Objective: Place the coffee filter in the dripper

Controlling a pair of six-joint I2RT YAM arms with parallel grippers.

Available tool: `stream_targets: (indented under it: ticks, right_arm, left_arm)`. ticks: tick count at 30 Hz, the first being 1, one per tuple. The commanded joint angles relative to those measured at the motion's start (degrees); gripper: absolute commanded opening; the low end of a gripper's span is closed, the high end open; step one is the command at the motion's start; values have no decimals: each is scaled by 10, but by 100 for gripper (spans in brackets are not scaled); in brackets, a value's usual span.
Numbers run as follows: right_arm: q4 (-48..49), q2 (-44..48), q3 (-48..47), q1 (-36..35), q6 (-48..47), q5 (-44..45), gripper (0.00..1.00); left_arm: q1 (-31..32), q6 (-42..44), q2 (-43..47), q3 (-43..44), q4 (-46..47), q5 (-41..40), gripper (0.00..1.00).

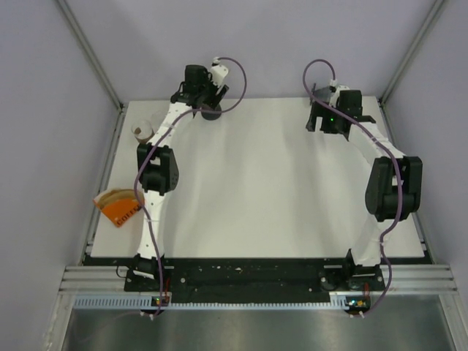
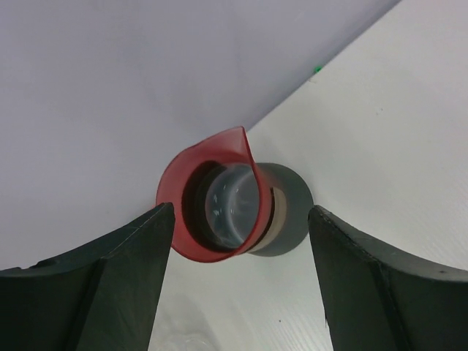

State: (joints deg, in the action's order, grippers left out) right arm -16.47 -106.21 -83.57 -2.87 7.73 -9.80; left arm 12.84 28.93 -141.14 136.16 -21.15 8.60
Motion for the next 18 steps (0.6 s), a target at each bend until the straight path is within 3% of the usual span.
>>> stream_targets:
  ticks: [1,8,11,17,18]
  right_arm:
    - [7,-13,-43,-5,0,6,98]
    - [8,-55,-108,-5,-10,7,98]
    - [7,-67,-128,-6,-11,0,98]
    - [5,-67,-127,-4,-24,10,98]
    - [4,-65,-126,-4,-26,13,99]
  left_arm:
    - [-1,2,-29,30,54,-7,79]
    - [-1,-21,-60,33,52,-7,65]
    - [-1,-33,-57,34,45,-2,49]
    - [7,-38,14,-15,-44,83,0]
    - [10,-35,35,-35,-63,99,0]
